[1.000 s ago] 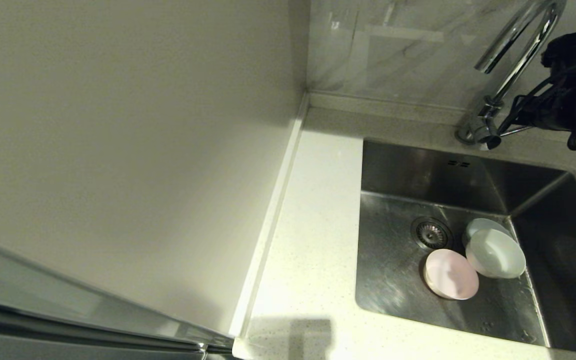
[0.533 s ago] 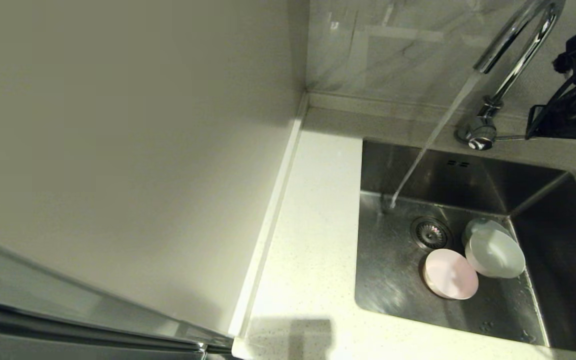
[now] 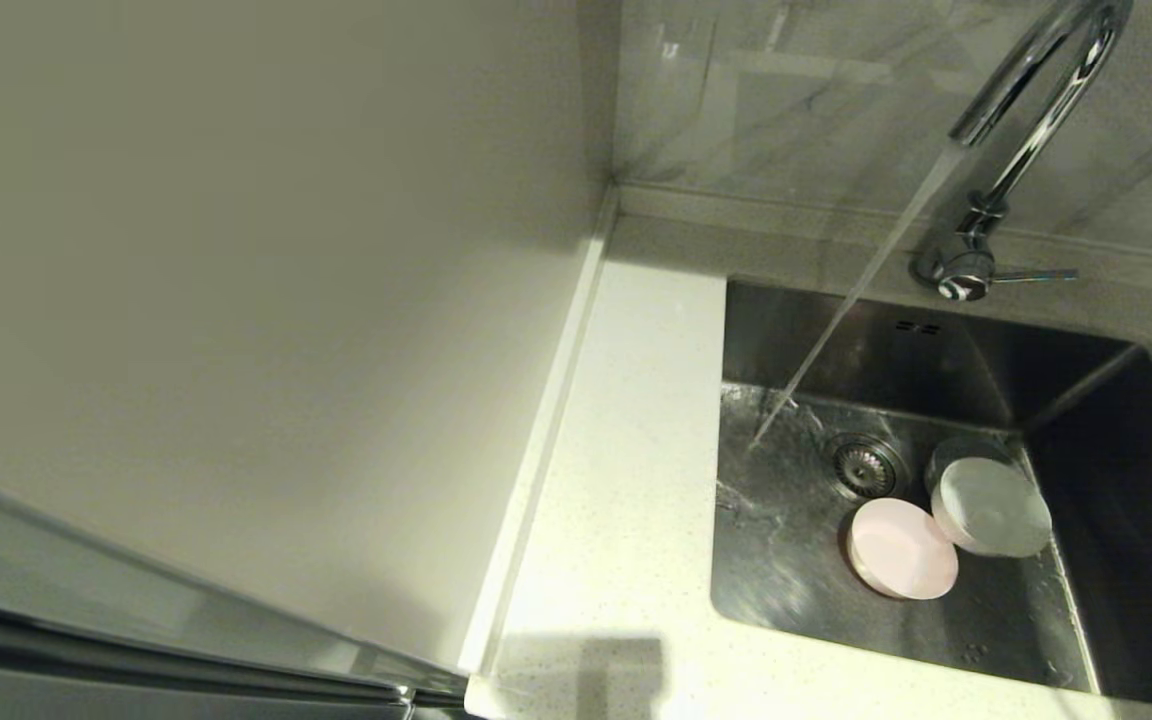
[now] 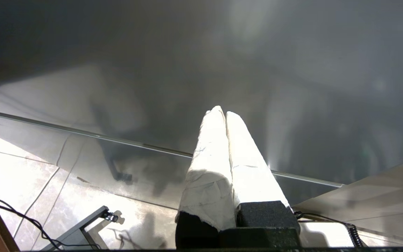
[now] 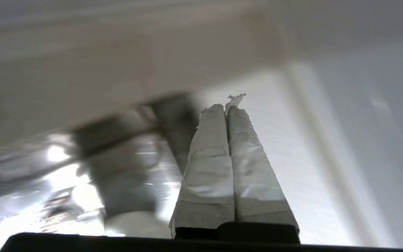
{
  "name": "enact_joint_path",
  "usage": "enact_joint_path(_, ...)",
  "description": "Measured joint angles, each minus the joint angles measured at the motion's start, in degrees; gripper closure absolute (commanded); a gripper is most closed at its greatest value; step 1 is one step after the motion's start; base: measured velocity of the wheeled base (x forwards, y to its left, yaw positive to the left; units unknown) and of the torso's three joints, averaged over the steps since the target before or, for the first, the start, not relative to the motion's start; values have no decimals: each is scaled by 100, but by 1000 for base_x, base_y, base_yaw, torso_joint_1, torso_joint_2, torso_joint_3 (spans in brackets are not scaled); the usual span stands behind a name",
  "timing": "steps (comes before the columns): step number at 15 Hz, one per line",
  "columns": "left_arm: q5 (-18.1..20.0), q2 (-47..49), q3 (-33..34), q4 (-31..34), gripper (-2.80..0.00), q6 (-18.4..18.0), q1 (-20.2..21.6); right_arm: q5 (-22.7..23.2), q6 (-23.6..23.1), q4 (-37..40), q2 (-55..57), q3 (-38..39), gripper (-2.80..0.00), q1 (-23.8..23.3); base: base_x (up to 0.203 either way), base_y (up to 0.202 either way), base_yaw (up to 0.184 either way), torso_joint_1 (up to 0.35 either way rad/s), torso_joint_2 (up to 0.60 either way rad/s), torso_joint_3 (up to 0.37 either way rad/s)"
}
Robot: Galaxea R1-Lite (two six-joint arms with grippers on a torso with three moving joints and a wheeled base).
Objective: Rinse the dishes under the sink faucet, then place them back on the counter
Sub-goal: Turn on the faucet
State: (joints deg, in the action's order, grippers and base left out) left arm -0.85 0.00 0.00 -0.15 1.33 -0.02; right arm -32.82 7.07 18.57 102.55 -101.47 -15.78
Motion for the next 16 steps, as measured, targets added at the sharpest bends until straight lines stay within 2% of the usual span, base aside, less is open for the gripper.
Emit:
enact_joint_path(2, 0, 0, 0, -1, 0, 2, 0, 158, -210, -470, -426, 659, 0, -721, 0, 0, 0, 0, 0, 0)
enact_joint_path(4, 0, 0, 0, -1, 0, 1, -2, 764, -410, -799, -968, 1339, 0, -1390, 0, 0, 0, 0, 0, 0)
enact_joint_path(6, -2, 0, 0, 2, 0, 3, -2, 1979, -495, -509, -1675, 2009, 0, -1873, 0, 0, 0, 0, 0, 0)
enact_joint_path(8, -1, 0, 0, 0, 0, 3, -2, 3354, -570, 336, -2499, 2606, 0, -2110, 0, 0, 0, 0, 0, 0)
enact_joint_path(10, 0, 0, 0, -1, 0, 3, 0, 4552, -830, 1436, -3288, 3151, 0, -1923, 0, 0, 0, 0, 0, 0)
enact_joint_path(12, 0, 0, 0, -1, 0, 4, 0, 5386, -1113, 2489, -3911, 3586, 0, -1210, 0, 0, 0, 0, 0, 0)
enact_joint_path(14, 0, 0, 0, -1, 0, 3, -2, 5721, -1247, 3120, -4540, 3994, 0, -414, 0, 0, 0, 0, 0, 0)
enact_joint_path(16, 0, 0, 0, 2, 0, 3, 0, 5756, -1428, 3266, -5173, 4404, 0, 97, 0, 0, 0, 0, 0, 0)
